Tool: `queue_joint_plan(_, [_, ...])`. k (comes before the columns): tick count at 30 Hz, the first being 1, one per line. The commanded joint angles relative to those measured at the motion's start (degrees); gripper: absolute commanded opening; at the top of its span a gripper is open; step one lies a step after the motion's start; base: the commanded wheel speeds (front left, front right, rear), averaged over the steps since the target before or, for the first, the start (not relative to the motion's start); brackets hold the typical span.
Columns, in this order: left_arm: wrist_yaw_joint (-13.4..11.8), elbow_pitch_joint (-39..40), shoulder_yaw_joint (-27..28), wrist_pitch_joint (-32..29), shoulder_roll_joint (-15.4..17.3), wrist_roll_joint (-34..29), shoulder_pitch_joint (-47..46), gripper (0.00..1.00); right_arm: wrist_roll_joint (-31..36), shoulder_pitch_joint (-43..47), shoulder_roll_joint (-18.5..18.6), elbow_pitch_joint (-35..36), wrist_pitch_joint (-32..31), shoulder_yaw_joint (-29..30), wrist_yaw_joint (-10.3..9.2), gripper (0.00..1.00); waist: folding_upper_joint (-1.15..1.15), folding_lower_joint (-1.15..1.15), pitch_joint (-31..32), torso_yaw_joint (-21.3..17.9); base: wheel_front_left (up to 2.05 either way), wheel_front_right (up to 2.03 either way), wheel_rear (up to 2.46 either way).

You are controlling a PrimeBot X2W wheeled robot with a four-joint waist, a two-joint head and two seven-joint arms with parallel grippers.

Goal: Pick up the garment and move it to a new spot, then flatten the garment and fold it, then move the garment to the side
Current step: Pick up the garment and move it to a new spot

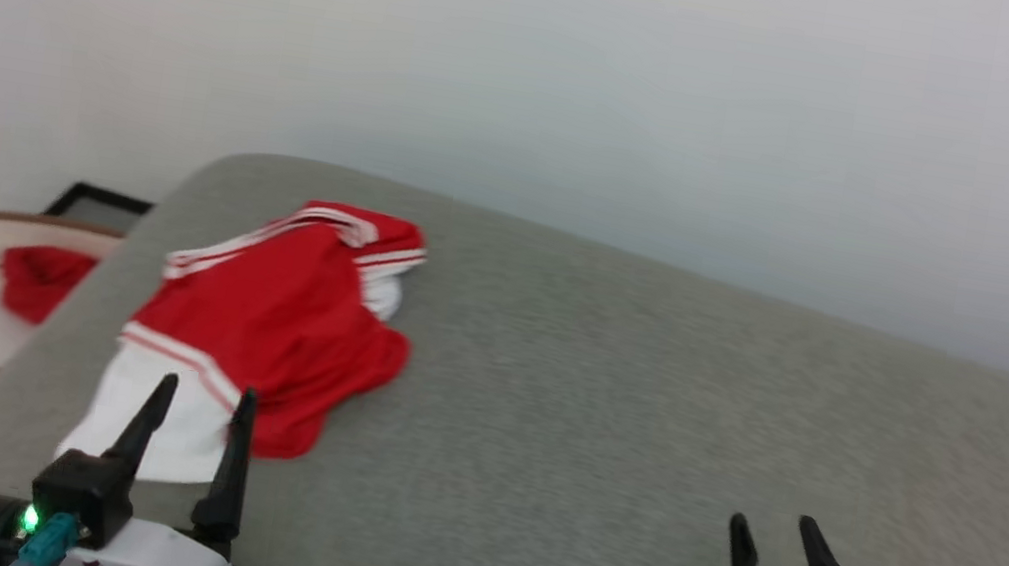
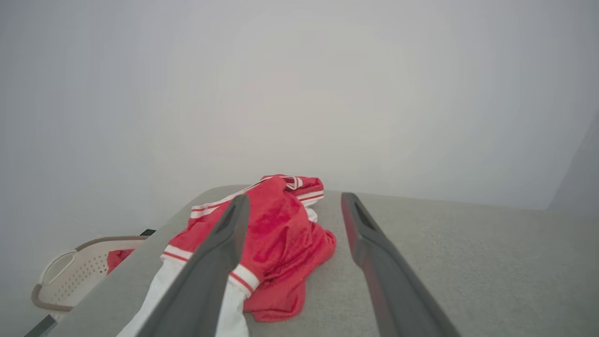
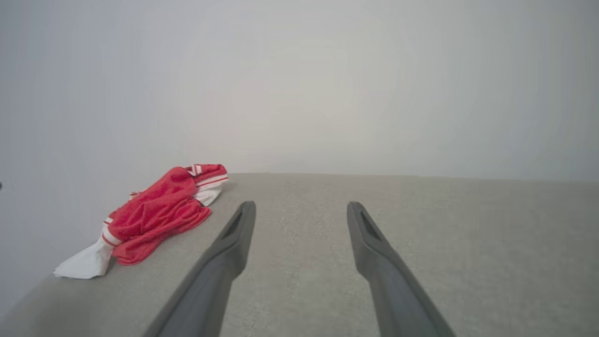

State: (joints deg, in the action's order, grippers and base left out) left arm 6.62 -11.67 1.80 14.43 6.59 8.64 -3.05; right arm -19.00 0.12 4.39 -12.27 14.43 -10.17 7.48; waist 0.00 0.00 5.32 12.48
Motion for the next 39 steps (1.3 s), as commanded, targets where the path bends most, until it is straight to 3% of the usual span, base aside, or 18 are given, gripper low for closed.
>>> queue_joint_plan(1, [0.23,-0.33,0.04,0.39,0.35,-1.36,-0.53,1.0,1.19,-0.73,-0.21,-0.14,0.41,-0.65,0.02,1.0,0.0,0.0,1.66,5.85,0.0,0.0,0.0])
queue_joint_plan(8, [0.39,-2.71,0.34,0.72,0.62,-1.9,-2.17,1.0,2.07,-1.2,-0.51,-1.1,0.75,-1.64,0.02,1.0,0.0,0.0,2.14,9.76,0.0,0.0,0.0])
queue_joint_plan(13, [0.74,-6.68,-0.44,0.06,1.81,0.86,-5.97,1.0,2.29,-1.82,0.05,-1.19,0.75,-1.87,0.02,1.0,0.0,0.0,0.8,9.0,0.0,0.0,0.0])
queue_joint_plan(17, [0.9,-8.06,-2.27,-5.22,4.32,3.85,-10.98,1.0,2.41,-2.14,0.79,-1.16,0.75,-2.13,0.02,1.0,0.0,0.0,-1.35,6.96,0.0,0.0,0.0])
queue_joint_plan(27, [0.94,-9.26,-7.94,-27.28,14.15,17.97,-27.74,1.0,2.97,-6.92,4.73,0.92,0.75,-2.92,0.02,1.0,0.0,0.0,-12.62,-0.46,0.0,0.0,0.0])
queue_joint_plan(33, [0.94,-14.64,-9.85,-45.65,18.55,26.9,-35.76,1.0,2.94,-10.68,5.99,2.85,0.75,-3.28,0.02,1.0,0.0,0.0,-19.88,-5.11,0.0,0.0,0.0])
queue_joint_plan(39, [-2.42,-19.42,-10.0,-58.06,20.62,28.87,-40.98,1.0,3.04,-13.16,6.47,4.73,0.75,-3.22,0.02,1.0,0.0,0.0,-25.73,-8.77,0.0,0.0,0.0])
